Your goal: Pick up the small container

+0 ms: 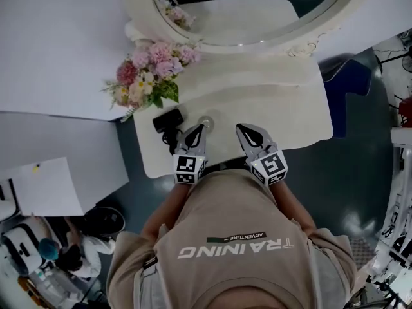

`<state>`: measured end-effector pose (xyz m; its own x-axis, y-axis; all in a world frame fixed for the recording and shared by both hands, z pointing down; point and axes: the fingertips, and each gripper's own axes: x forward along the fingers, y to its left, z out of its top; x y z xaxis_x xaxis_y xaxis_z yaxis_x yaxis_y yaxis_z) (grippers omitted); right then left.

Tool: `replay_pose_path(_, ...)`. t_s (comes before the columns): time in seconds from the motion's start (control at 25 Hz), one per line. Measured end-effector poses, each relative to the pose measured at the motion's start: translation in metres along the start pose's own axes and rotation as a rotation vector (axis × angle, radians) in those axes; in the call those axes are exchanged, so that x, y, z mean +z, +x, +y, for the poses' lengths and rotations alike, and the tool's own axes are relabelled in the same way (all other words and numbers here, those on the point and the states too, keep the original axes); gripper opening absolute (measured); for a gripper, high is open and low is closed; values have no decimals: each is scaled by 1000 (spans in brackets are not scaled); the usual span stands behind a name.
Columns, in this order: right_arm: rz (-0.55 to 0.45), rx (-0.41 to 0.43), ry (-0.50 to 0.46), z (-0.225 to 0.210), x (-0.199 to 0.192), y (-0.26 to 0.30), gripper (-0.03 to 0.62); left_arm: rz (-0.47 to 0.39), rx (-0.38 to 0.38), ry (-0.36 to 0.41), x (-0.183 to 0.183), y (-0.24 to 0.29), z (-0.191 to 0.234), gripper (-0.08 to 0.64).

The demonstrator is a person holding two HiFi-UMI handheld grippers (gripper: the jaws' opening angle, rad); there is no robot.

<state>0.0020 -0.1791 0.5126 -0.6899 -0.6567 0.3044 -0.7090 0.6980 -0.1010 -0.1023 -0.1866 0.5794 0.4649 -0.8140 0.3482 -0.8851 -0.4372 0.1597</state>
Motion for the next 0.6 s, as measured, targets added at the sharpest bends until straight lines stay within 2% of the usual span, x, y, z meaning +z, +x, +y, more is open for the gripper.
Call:
replay_pose_path(0.2,17,80,-11,-13,0,12,3,29,54,-31,-3,5,1,18)
replay_pose_path(0.44,25,213,-35,-23,4,26,3,38,155,-45,-1,5,-1,18)
replay_pose_path(0.6,46,273,-34,-35,-3,30,3,58,219,-62,-4,9,-2,20)
